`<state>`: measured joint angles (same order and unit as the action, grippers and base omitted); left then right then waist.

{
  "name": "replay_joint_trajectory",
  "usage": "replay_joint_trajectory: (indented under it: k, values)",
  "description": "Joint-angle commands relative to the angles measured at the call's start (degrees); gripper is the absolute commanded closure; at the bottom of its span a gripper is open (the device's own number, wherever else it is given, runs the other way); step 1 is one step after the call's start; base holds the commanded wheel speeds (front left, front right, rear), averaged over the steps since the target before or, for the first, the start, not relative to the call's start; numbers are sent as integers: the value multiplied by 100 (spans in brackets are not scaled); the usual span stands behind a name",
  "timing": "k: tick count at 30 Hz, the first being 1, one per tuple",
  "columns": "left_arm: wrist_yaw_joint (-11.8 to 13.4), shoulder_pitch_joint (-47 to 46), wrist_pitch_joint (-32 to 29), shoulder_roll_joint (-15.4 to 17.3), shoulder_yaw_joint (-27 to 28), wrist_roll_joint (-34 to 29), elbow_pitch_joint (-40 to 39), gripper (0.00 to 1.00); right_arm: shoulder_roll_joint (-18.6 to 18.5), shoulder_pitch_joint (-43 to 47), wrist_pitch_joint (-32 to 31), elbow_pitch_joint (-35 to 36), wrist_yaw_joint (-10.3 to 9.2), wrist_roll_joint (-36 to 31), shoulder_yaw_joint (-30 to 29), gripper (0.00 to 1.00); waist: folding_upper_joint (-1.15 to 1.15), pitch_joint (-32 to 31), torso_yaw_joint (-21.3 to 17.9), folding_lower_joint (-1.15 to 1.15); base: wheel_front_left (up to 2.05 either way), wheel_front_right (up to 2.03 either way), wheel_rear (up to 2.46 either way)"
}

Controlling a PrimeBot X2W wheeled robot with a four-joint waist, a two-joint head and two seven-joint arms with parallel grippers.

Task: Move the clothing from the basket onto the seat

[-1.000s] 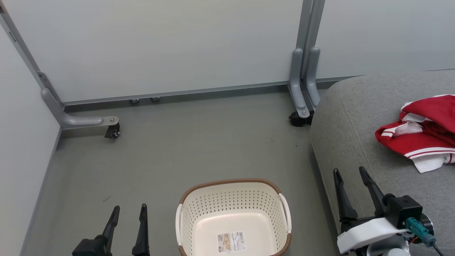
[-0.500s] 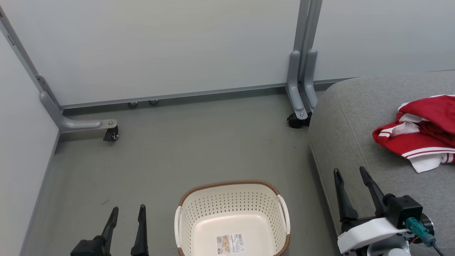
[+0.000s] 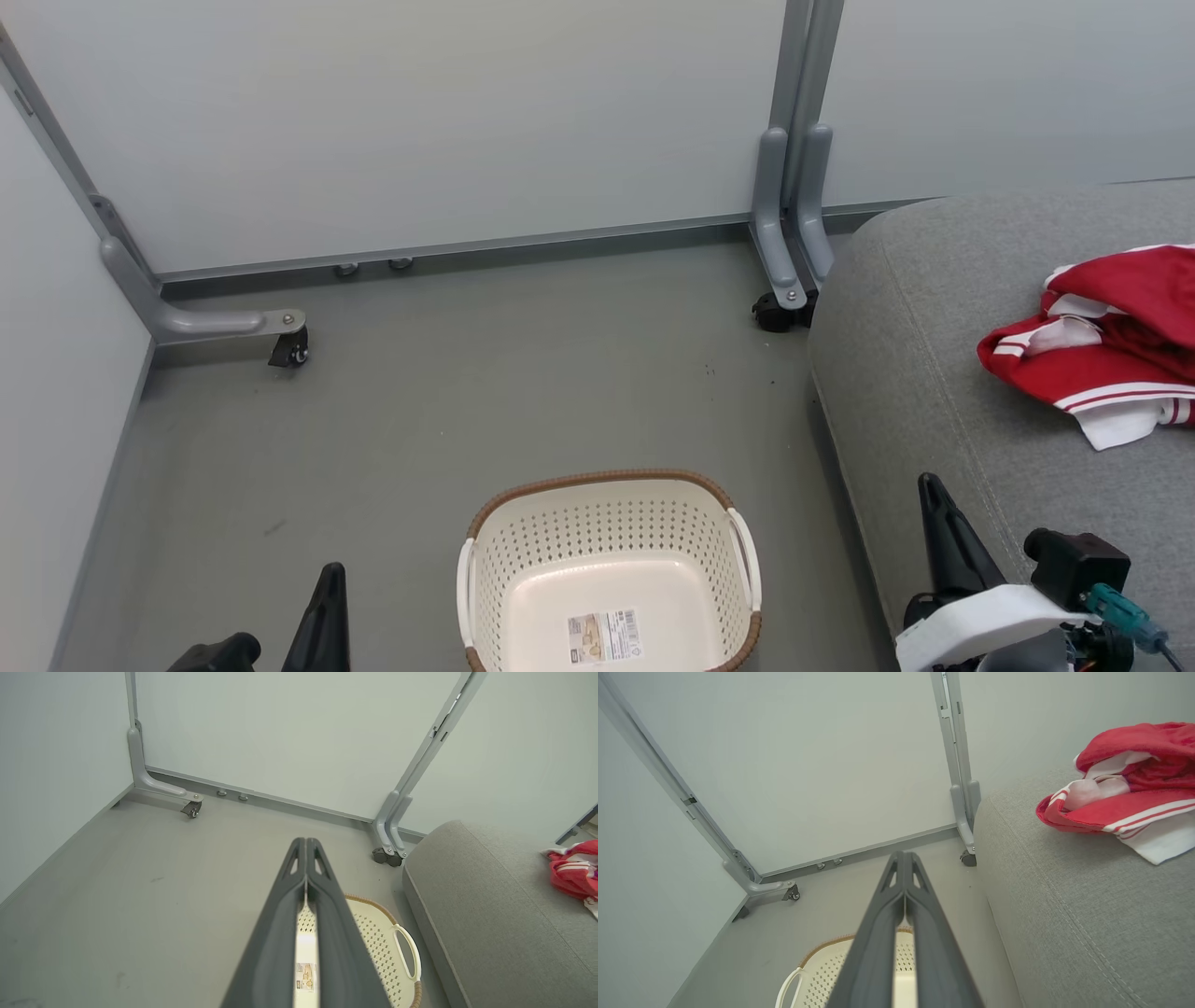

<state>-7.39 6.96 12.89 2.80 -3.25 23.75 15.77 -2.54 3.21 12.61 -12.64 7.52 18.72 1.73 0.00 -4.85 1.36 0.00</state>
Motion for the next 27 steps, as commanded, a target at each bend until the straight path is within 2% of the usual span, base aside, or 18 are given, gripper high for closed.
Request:
replay_joint_trajectory:
  k: [1,14,27]
  values:
    - [3,-193,-40,44,54,260,-87,100,-16,-172,-59,74,0,265,-47,100,0,6,-2,0,0,0,0]
    - [-3,-433,-358,88,173,1582,-85,100,-22,-335,-414,38,-1,1630,-200,100,0,67,-18,0,0,0,0]
    - [-5,-603,-617,111,279,2597,-117,100,-27,-460,-696,9,-1,2690,-318,100,0,122,-33,0,0,0,0]
